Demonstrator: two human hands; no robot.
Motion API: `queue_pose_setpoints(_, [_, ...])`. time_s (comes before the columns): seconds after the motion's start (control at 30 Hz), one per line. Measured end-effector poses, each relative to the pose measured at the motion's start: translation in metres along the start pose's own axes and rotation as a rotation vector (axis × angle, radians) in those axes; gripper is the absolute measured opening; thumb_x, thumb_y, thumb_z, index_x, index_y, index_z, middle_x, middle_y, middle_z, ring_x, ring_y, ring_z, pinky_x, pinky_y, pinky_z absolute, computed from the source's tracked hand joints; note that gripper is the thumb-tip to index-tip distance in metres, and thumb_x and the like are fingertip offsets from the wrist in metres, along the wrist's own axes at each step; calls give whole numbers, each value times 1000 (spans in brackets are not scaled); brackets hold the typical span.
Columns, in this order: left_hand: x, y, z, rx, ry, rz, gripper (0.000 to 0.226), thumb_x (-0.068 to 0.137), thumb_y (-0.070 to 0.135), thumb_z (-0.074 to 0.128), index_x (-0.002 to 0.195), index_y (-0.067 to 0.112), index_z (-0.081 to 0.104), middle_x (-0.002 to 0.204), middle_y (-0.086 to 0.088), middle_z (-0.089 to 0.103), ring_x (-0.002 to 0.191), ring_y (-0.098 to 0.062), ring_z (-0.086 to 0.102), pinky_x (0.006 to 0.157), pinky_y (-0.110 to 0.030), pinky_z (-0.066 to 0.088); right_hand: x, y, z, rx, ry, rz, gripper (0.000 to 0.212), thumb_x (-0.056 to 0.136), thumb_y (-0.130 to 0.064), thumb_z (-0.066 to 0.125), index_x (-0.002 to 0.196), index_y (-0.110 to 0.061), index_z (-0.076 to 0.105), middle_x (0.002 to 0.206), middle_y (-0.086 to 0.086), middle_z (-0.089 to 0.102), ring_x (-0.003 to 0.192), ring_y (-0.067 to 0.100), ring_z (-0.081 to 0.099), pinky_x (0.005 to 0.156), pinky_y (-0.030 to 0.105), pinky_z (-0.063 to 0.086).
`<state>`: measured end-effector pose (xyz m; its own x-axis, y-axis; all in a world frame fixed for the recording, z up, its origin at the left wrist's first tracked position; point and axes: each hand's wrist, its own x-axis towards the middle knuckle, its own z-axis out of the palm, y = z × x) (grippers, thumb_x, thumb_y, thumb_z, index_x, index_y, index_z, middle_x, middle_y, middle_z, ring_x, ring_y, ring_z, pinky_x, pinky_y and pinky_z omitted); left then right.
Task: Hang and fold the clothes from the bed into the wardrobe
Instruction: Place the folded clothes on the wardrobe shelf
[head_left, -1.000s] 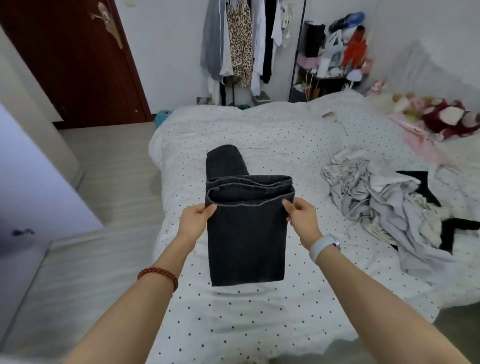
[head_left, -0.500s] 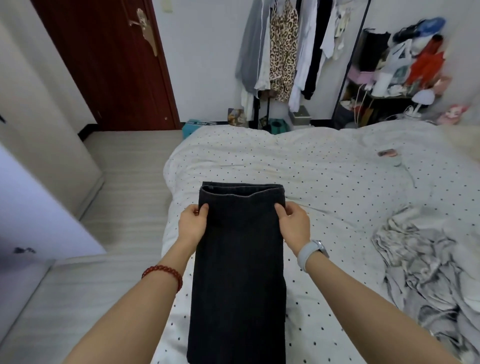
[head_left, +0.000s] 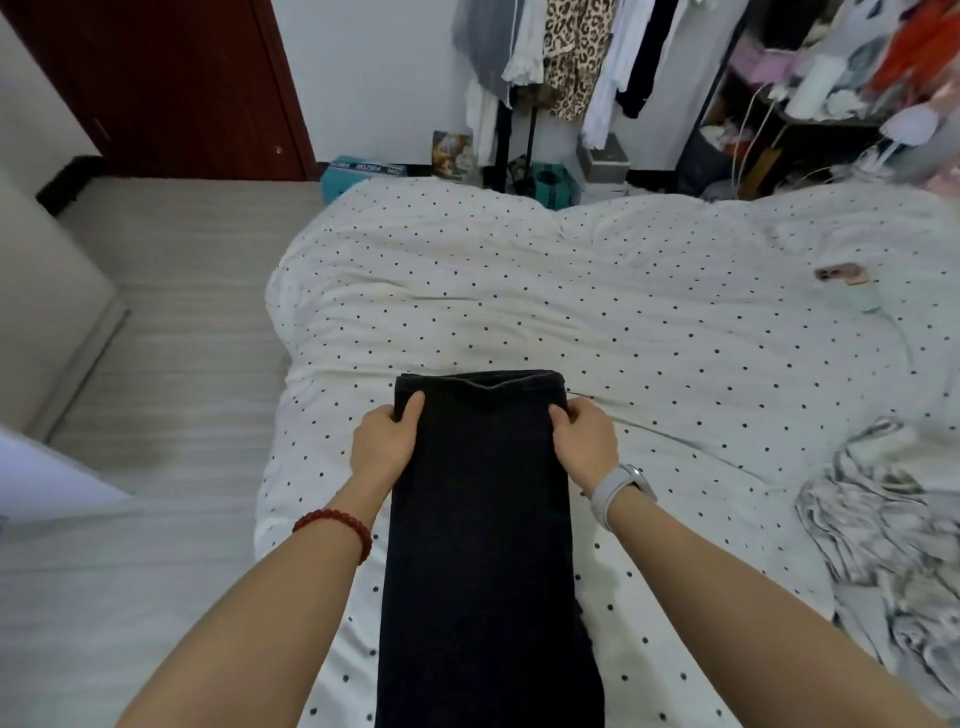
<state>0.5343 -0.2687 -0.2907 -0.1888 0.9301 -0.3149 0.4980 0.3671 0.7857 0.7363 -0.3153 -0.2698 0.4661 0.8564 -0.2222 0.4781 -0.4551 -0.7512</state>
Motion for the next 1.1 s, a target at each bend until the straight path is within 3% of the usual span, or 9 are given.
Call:
queue_pose_setpoints(0.13, [35, -24, 31, 77, -31, -31, 48, 97, 45, 38, 64, 10, 39, 67, -4, 47, 69, -22, 48, 58, -31, 36, 30, 28, 25, -20, -47, 64, 20, 95, -20, 48, 96, -4, 59, 90, 7, 57, 89, 25, 54, 71, 26, 34])
queue_pose_setpoints(0.23, [49, -38, 54, 164, 44, -40, 46, 99, 46, 30, 82, 8, 50, 80, -4, 53, 79, -23, 52, 65, -32, 37, 44, 46, 40, 11, -76, 58, 20, 95, -20, 49, 92, -4, 60, 81, 2, 57, 85, 23, 54, 65, 26, 36])
queue_pose_setpoints(0.47, [54, -51, 54, 38, 370, 78, 41, 101, 40, 31, 82, 6, 46, 67, -1, 49, 65, -20, 45, 63, -32, 33, 47, 28, 54, 72, 51, -258, 18, 99, -20, 41, 103, -7, 53, 87, -2, 55, 80, 15, 51, 70, 29, 36])
queue_pose_setpoints(0.57, [70, -50, 56, 143, 210, -31, 35, 99, 38, 35, 107, 6, 47, 100, -11, 58, 87, -28, 53, 73, -36, 42, 67, 27, 63, -141, -24, -149, 15, 98, -23, 41, 98, -10, 49, 91, 5, 57, 90, 26, 56, 69, 31, 35])
queue_pose_setpoints(0.67, [68, -50, 58, 338, 67, -26, 47, 97, 30, 42, 138, 10, 31, 140, -15, 35, 123, -32, 39, 99, -45, 36, 69, 31, 66, -454, 26, -55, 36, 94, -24, 49, 127, -10, 43, 125, 10, 51, 116, 28, 47, 88, 38, 37])
queue_pose_setpoints(0.73, [61, -45, 56, 435, 193, 295, 49, 97, 26, 41, 143, 15, 30, 149, -10, 26, 136, -28, 24, 107, -45, 25, 63, 26, 70, -536, 151, -366, 46, 92, -21, 48, 137, -13, 39, 132, 9, 46, 124, 27, 42, 101, 43, 30])
queue_pose_setpoints(0.8, [56, -44, 60, 552, 72, 537, 48, 100, 29, 33, 147, 21, 26, 156, -4, 18, 144, -24, 11, 112, -45, 16, 60, 23, 77, -628, 79, -660, 47, 94, -27, 36, 139, -17, 40, 140, 8, 43, 133, 27, 36, 109, 53, 20])
queue_pose_setpoints(0.93, [44, -68, 70, 654, -262, 217, 53, 99, 47, 13, 149, 34, 2, 159, 2, -6, 145, -24, -10, 117, -45, 2, 56, 37, 85, -875, -379, -371, 50, 101, -40, 13, 149, -27, 10, 158, -4, 1, 145, 14, -6, 114, 53, -4])
queue_pose_setpoints(1.1, [-5, -106, 47, 701, -187, 190, 57, 98, 50, 11, 148, 32, -9, 157, -3, -16, 144, -26, -15, 118, -44, -3, 17, 33, 80, -1023, -247, -399, 54, 101, -36, 12, 150, -17, 3, 158, 6, 0, 145, 20, -6, 112, 55, -9])
